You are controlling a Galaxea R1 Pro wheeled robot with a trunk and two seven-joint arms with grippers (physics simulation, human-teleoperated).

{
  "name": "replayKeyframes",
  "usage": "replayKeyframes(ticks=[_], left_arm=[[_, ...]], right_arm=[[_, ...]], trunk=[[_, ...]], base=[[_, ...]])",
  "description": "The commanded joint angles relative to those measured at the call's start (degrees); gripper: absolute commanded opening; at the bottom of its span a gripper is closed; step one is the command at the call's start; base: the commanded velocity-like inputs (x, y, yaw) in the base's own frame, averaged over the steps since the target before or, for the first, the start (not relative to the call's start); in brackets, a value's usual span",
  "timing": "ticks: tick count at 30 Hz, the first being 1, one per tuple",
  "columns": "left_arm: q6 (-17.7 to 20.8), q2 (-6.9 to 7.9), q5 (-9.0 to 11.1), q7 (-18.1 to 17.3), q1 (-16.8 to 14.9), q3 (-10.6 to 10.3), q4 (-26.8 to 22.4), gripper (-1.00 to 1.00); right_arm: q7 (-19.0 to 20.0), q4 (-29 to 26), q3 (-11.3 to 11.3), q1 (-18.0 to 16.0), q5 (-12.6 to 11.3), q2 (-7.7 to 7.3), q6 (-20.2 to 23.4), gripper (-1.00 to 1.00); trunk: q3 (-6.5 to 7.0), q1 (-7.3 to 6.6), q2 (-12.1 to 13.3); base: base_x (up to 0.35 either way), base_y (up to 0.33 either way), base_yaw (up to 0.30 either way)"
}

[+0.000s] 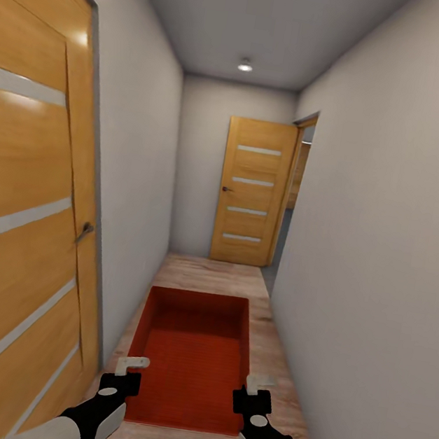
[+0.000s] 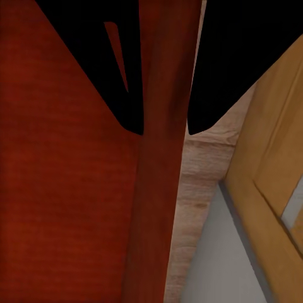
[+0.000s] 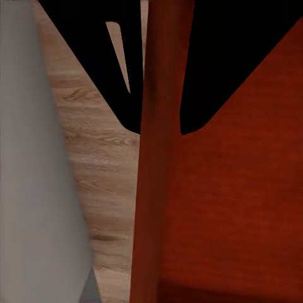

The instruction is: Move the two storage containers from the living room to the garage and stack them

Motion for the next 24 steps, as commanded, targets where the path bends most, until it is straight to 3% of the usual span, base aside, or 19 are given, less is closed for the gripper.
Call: replayKeyframes(ticks=[1,24], left_arm=[[-0.3,-0.01,-0.2,2.6,0.0,1.0,0.0,-1.00],[-0.3,-0.01,-0.2,2.6,0.0,1.0,0.0,-1.00]], right_arm=[[2.2,-0.5,-4.7,-0.1,0.3,0.05,0.1,-1.00],[2.2,-0.5,-4.7,-0.1,0.3,0.05,0.2,-1.00]], trunk=[[-0.03,0.05,0.0],[-0.03,0.05,0.0]], base=[[0.322,0.000,0.034],[0.322,0.000,0.002]])
